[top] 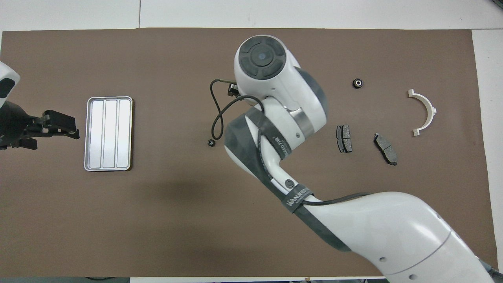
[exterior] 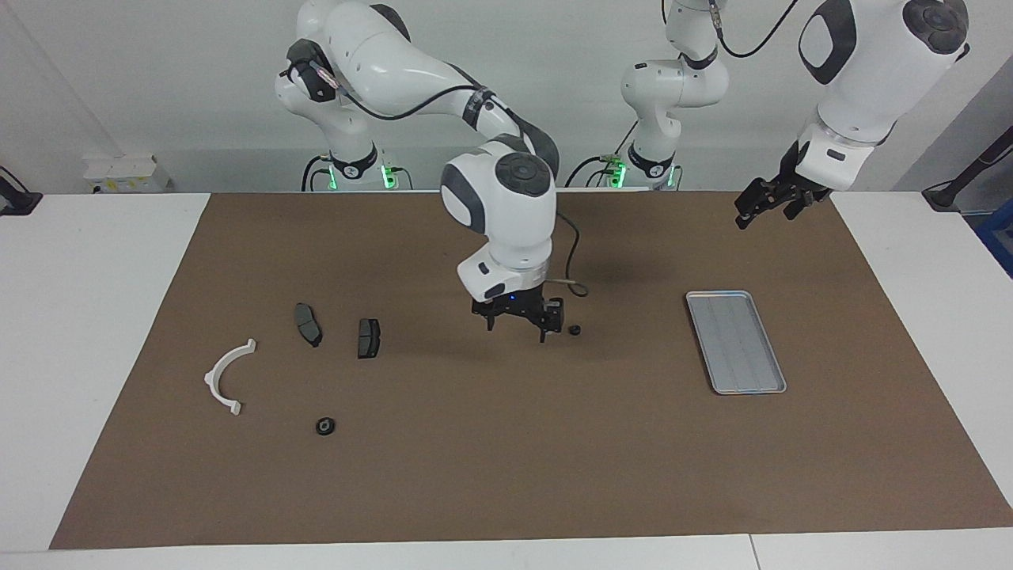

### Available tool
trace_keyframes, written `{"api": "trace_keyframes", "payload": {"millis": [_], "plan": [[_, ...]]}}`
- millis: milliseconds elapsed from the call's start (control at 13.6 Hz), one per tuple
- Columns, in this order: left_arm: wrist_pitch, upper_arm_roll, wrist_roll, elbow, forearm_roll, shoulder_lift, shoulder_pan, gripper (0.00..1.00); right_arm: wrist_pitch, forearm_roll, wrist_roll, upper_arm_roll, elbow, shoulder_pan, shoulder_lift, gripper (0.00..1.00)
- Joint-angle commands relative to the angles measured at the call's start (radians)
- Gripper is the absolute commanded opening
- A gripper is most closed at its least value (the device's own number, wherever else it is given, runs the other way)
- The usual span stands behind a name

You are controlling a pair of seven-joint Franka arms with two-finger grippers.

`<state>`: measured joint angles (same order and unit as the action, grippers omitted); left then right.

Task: Pick bearing gear from pile to tray
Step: 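Reach the left gripper to the bearing while the right gripper returns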

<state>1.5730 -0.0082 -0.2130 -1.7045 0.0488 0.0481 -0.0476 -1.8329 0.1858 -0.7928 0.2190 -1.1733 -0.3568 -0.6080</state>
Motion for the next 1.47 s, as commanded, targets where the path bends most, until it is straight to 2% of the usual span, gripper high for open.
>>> {"api": "trace_keyframes", "payload": {"millis": [0, 293, 513, 733, 953, 1173, 1393], "plan": [[-0.007, 0.004, 0.006, 0.005, 0.011, 0.010, -0.001, 1.00, 0.052, -0.023, 0.298, 0.017, -0.026, 0.113, 0.046, 1.00], [0.012, -0.003, 0.026, -0.001, 0.010, 0.013, -0.005, 1.00, 0.030, -0.022, 0.578, 0.017, -0.072, 0.280, 0.056, 1.00], [0.102, -0.007, 0.044, -0.032, 0.006, 0.016, -0.064, 1.00, -0.005, -0.022, 0.646, 0.017, -0.109, 0.366, 0.056, 1.00], [0.205, -0.010, 0.041, -0.115, 0.008, 0.042, -0.149, 1.00, -0.132, -0.013, 0.675, 0.016, -0.202, 0.446, 0.045, 1.00], [0.269, -0.010, -0.017, -0.135, 0.008, -0.011, -0.264, 1.00, -0.203, 0.000, 0.667, 0.011, -0.210, 0.473, -0.016, 1.00], [0.378, -0.007, -0.294, -0.132, -0.006, -0.123, -0.402, 1.00, -0.232, 0.000, 0.611, 0.011, -0.212, 0.470, -0.044, 1.00], [0.504, -0.009, -0.446, -0.184, -0.013, -0.163, -0.423, 1.00, -0.296, 0.003, 0.584, 0.010, -0.242, 0.464, -0.065, 1.00]]}}
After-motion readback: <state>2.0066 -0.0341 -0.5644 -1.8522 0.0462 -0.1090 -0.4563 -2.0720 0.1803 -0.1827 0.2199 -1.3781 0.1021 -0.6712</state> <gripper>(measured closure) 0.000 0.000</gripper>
